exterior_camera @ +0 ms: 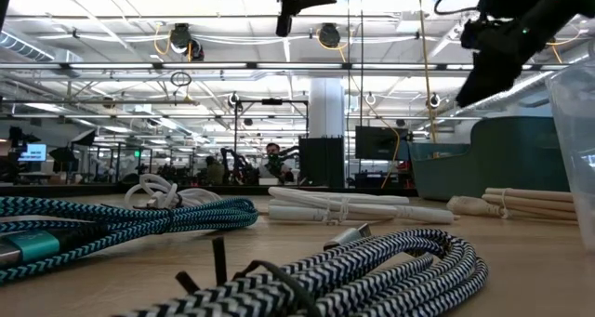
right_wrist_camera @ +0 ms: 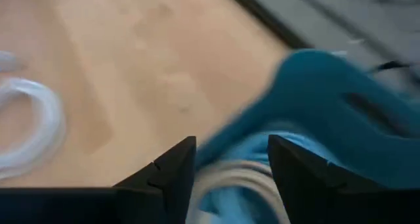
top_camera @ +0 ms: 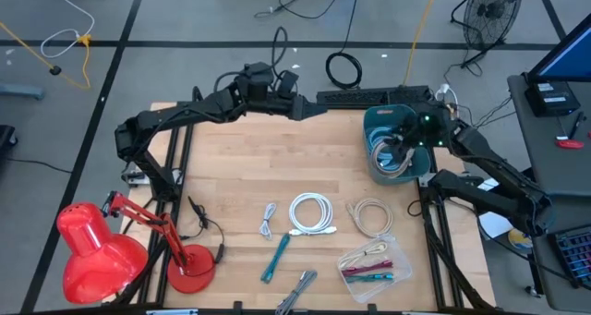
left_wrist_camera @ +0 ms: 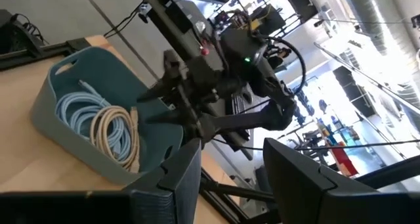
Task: Pick & Place USB Port
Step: Put the left light brown hdmi cable into the blue bin
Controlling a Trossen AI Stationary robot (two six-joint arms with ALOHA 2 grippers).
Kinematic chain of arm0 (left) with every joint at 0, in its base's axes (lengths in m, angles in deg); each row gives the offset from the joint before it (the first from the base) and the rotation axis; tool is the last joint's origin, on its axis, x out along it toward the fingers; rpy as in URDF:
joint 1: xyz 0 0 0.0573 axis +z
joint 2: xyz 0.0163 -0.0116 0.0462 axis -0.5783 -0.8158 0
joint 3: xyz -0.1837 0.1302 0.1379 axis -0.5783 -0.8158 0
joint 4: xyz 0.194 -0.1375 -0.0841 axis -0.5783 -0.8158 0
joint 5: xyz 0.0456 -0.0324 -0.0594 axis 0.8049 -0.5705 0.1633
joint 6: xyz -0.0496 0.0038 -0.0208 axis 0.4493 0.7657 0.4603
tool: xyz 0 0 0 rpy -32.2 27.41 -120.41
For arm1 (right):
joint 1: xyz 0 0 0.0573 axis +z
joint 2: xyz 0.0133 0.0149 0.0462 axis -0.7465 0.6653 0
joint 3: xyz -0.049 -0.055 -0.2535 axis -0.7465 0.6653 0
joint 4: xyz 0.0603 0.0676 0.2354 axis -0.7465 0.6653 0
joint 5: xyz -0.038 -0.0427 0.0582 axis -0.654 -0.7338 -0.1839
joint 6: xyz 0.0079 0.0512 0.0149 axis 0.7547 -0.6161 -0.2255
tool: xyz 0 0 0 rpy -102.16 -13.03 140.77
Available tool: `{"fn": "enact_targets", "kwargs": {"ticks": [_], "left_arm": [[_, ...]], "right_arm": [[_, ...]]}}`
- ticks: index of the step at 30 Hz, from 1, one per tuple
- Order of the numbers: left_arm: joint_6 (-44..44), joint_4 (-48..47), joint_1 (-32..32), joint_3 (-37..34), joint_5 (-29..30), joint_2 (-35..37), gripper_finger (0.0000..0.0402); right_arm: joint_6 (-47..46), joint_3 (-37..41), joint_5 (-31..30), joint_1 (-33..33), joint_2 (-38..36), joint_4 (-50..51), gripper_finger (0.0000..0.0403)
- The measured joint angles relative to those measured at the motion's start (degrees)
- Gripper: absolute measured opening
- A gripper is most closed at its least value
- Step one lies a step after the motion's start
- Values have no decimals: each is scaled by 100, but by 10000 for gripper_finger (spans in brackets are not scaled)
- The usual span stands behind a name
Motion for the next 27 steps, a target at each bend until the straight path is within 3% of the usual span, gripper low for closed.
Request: {"fn": "enact_targets", "kwargs": {"ticks": [2, 4, 18, 24, 27], "left_arm": [[-21, 13, 0, 0, 4, 0, 168], [-41, 7, 12, 0, 7, 0, 168], [-120, 3, -37, 0, 5, 0, 168], [-189, -1, -137, 0, 4, 0, 168], [-197, -38, -175, 0, 4, 0, 168]], "right_arm": [[77, -53, -708, 122, 49, 247, 193], [75, -49, -1036, 173, 128, 285, 200], [192, -49, -1467, 164, 1682, 279, 214], [404, -49, -1492, 155, 1928, 312, 211], [515, -49, -1792, 151, 1998, 332, 210]]}}
